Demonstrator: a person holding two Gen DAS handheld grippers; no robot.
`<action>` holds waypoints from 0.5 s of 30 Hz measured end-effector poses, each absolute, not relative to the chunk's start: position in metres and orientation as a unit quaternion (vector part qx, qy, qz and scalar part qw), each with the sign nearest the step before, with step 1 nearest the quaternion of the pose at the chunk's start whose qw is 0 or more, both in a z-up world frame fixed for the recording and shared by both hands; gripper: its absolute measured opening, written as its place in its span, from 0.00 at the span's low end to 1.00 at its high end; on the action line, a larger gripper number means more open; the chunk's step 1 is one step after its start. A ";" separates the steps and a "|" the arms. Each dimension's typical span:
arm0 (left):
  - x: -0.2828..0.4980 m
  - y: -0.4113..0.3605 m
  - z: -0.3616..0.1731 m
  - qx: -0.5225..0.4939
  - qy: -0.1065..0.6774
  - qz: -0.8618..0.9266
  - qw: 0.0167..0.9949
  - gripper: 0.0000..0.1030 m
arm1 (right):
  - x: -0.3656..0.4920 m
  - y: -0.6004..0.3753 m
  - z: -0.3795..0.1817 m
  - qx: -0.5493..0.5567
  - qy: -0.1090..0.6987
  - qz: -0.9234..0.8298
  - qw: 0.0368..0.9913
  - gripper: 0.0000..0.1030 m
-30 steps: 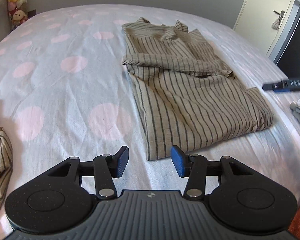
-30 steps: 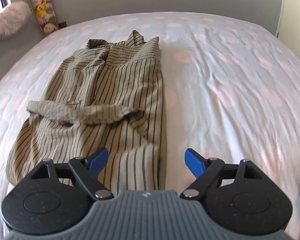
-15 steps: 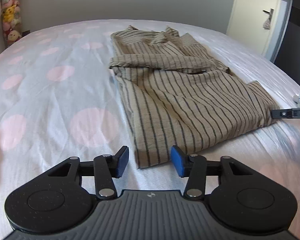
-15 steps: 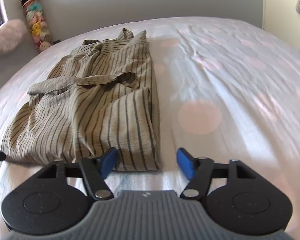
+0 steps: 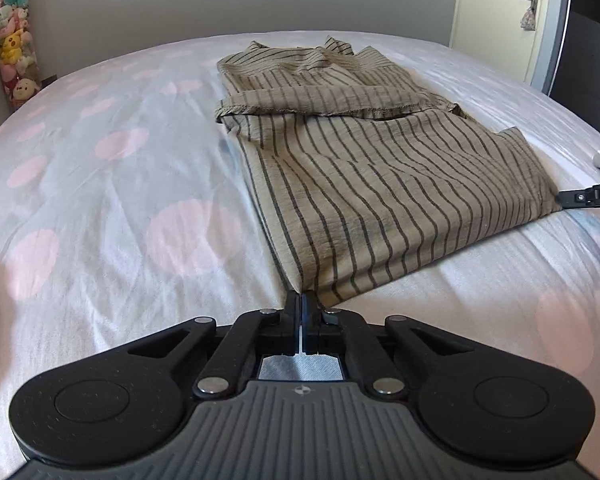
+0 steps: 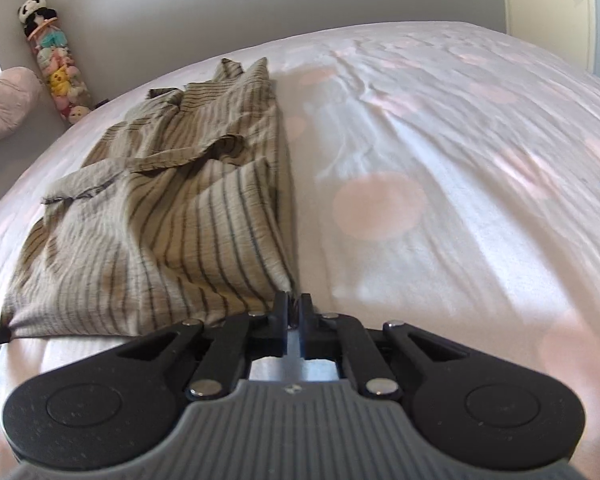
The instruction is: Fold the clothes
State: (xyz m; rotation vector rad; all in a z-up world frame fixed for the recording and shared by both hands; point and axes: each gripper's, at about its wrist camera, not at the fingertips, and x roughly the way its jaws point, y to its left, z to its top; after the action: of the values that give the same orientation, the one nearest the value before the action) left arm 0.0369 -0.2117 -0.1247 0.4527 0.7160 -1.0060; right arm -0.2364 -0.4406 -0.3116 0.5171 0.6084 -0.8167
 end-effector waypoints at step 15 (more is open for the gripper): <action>-0.035 -0.249 -0.136 0.468 0.116 -0.446 0.754 0.40 | -0.190 -0.362 -0.305 -0.105 0.377 -0.341 0.855 0.43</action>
State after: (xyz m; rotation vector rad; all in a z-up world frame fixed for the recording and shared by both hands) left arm -0.0349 -0.2490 -0.1360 1.0220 0.2542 -0.9727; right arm -0.1898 -0.3624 -0.3047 -0.2204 0.7932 -0.7168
